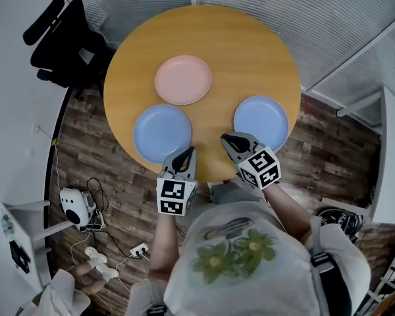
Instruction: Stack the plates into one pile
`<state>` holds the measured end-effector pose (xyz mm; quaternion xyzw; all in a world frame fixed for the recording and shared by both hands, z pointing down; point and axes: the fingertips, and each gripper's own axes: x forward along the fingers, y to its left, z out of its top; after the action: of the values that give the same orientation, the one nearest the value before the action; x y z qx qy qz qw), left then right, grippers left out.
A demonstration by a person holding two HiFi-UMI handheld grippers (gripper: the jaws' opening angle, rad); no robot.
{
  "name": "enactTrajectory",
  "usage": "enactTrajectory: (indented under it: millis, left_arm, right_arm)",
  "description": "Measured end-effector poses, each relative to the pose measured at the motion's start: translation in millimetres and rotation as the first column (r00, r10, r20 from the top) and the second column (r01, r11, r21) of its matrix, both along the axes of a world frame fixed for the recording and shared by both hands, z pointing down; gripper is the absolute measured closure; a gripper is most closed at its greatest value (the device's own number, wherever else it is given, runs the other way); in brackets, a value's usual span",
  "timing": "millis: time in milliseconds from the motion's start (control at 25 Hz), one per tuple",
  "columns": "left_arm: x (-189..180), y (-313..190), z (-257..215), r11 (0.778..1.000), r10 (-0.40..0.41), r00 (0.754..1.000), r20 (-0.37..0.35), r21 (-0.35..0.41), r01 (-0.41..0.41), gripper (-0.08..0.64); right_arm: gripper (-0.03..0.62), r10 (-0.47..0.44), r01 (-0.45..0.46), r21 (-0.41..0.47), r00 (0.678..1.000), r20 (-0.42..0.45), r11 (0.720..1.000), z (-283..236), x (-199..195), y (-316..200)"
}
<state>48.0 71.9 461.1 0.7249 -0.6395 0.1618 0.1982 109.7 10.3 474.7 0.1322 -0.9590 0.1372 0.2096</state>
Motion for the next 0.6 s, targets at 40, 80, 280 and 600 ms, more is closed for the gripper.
enactTrajectory:
  millis: [40, 80, 280, 600]
  left_arm:
    - [2, -8, 2, 1.000, 0.006, 1.000, -0.004, -0.002, -0.006, 0.541]
    - [5, -16, 5, 1.000, 0.010, 1.000, -0.007, -0.005, -0.010, 0.541]
    - [19, -54, 23, 0.999, 0.008, 1.000, -0.028, -0.043, -0.009, 0.541]
    - [42, -108, 46, 0.994, 0.063, 0.998, -0.027, -0.087, -0.065, 0.540]
  right_arm:
    - [0.548, 0.011, -0.011, -0.001, 1.000, -0.004, 1.000, 3, 2, -8]
    - [0.548, 0.023, -0.023, -0.001, 1.000, -0.009, 1.000, 5, 4, -15]
    - [0.548, 0.091, -0.092, -0.012, 0.995, -0.039, 0.996, 23, 23, -50]
    - [0.548, 0.209, -0.213, -0.061, 0.976, -0.066, 0.975, 46, 58, -91]
